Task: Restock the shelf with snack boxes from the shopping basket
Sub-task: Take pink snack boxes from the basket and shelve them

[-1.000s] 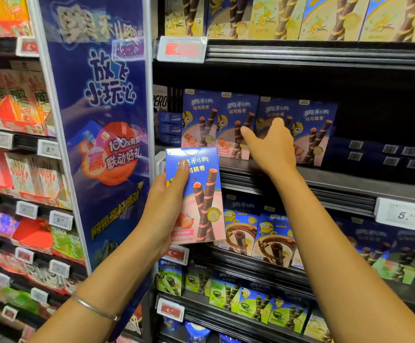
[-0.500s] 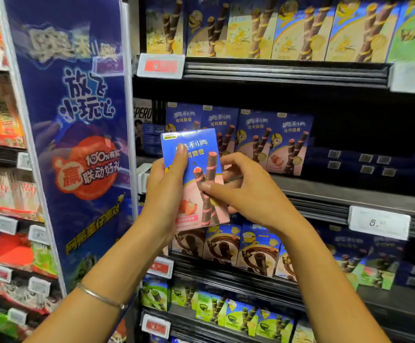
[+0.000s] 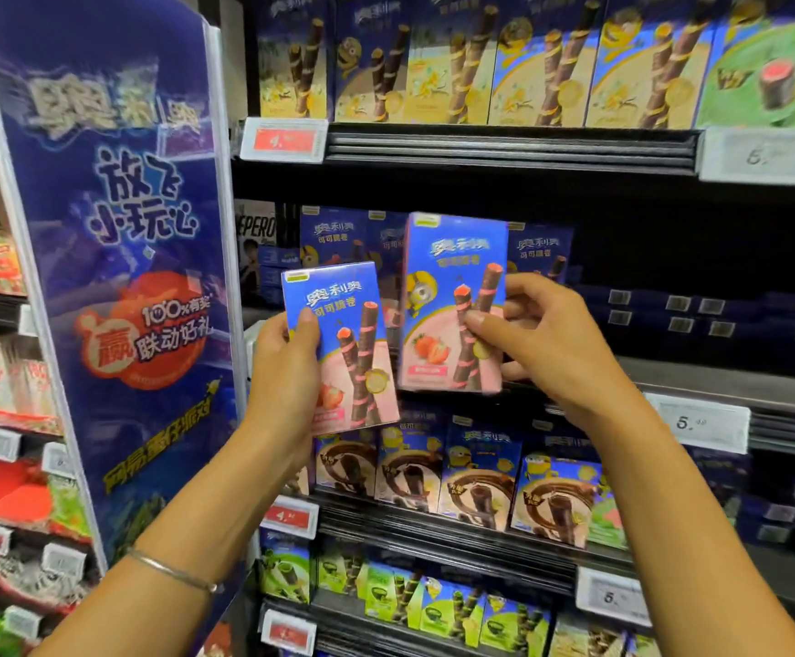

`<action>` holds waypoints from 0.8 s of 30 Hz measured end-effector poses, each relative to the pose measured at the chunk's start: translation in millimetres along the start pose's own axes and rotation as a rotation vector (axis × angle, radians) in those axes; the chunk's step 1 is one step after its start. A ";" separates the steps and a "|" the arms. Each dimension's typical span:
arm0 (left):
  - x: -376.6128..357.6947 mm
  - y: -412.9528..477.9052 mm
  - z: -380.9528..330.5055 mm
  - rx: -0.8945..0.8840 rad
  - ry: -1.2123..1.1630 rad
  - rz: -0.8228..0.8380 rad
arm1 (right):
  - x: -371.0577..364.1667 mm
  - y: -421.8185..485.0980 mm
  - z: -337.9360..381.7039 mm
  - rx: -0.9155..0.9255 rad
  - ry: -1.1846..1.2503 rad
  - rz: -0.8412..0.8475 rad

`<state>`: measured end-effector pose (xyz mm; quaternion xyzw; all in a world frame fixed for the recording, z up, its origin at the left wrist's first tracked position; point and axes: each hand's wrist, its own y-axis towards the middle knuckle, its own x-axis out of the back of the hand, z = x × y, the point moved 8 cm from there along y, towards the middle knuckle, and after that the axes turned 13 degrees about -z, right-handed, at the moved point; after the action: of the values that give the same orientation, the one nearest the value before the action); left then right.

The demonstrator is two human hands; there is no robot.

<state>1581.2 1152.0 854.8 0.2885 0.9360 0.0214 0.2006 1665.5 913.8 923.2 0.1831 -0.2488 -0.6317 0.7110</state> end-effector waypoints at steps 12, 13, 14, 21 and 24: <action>4.5 -8.6 2.1 0.038 0.022 0.002 | 25.7 67.2 -42.2 0.033 -0.588 -0.369; 4.5 -9.3 1.8 0.040 0.023 0.006 | 21.4 68.1 -43.8 0.037 -0.649 -0.379; 4.8 -9.8 1.5 0.040 0.026 0.009 | 17.0 68.5 -44.5 0.045 -0.694 -0.389; 4.8 -12.1 5.3 0.047 0.029 0.027 | -5.1 73.0 -48.0 0.056 -0.769 -0.365; 3.8 -12.5 7.1 0.054 0.022 0.036 | -9.1 76.4 -48.0 0.041 -0.780 -0.360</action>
<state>1574.4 1143.2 845.0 0.3106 0.9329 0.0027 0.1822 1754.5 930.5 927.2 -0.0151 -0.4755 -0.7627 0.4382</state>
